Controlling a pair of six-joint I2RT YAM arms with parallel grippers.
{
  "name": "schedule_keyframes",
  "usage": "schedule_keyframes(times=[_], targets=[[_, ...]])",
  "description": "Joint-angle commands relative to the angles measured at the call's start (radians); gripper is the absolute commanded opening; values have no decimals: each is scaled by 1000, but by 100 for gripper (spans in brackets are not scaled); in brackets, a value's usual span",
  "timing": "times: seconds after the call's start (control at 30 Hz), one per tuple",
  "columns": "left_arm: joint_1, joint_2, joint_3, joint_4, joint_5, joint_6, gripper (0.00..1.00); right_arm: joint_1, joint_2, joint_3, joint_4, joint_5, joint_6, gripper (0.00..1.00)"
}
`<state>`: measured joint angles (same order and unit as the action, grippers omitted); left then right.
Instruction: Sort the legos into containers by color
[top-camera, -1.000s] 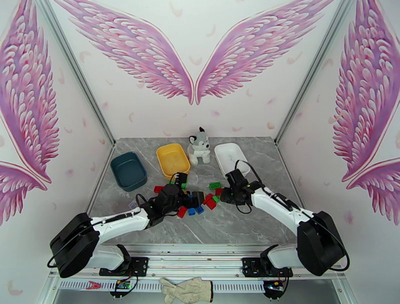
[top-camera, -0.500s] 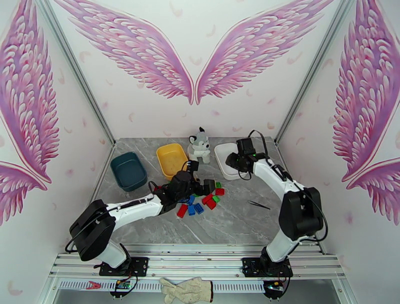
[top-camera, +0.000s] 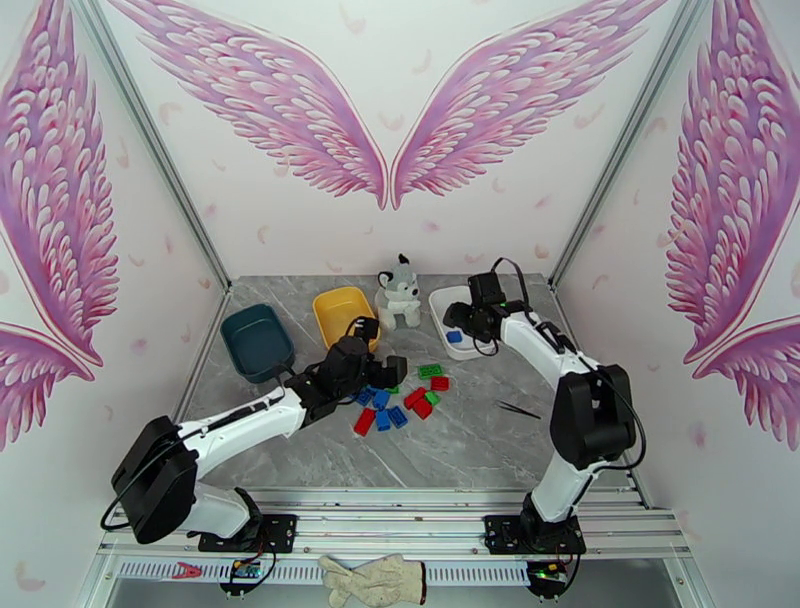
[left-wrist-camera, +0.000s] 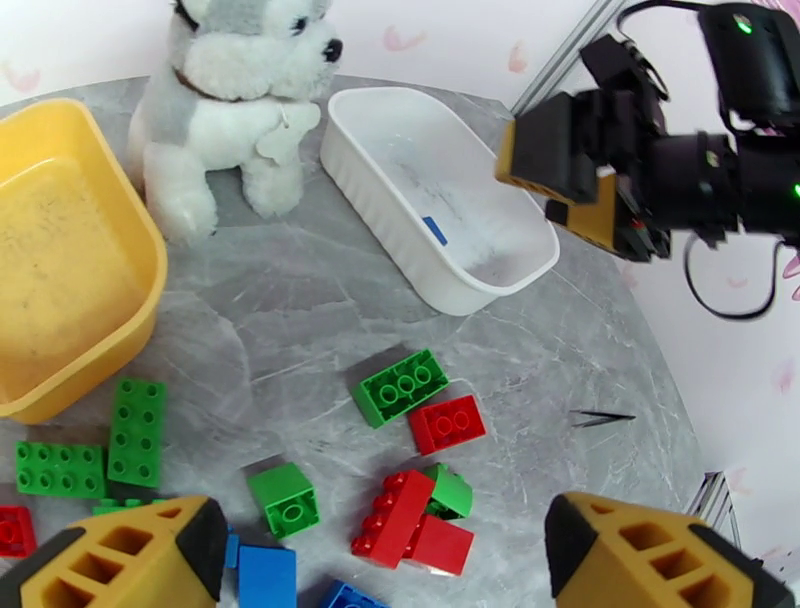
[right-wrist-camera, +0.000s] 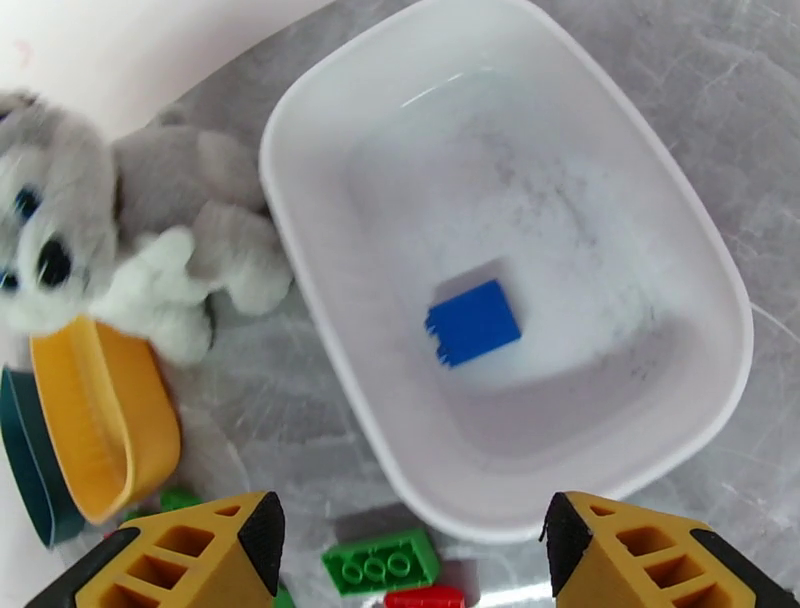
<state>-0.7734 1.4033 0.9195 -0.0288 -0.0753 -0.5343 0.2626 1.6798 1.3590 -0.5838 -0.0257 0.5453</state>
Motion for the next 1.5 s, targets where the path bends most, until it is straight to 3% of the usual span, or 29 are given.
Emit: schedule_keyframes(times=[0.0, 0.13, 0.27, 0.4, 0.6, 0.87, 1.47], targets=[[8, -79, -53, -81, -19, 14, 88, 83, -127, -81, 7, -88, -34, 70], [51, -165, -157, -56, 19, -25, 91, 221, -232, -198, 8, -85, -49, 67], [200, -285, -293, 20, 120, -96, 98, 366, -324, -353, 37, -58, -29, 68], [336, -349, -401, 116, 213, -186, 99, 491, -386, -473, 48, 15, -6, 66], [358, -296, -430, 214, 300, -244, 99, 637, -333, -563, 80, 128, 50, 59], [353, -178, -437, 306, 351, -281, 99, 704, -175, -542, 116, 273, 62, 54], [332, -165, -432, 313, 341, -273, 99, 716, 30, -436, 210, 292, 36, 60]])
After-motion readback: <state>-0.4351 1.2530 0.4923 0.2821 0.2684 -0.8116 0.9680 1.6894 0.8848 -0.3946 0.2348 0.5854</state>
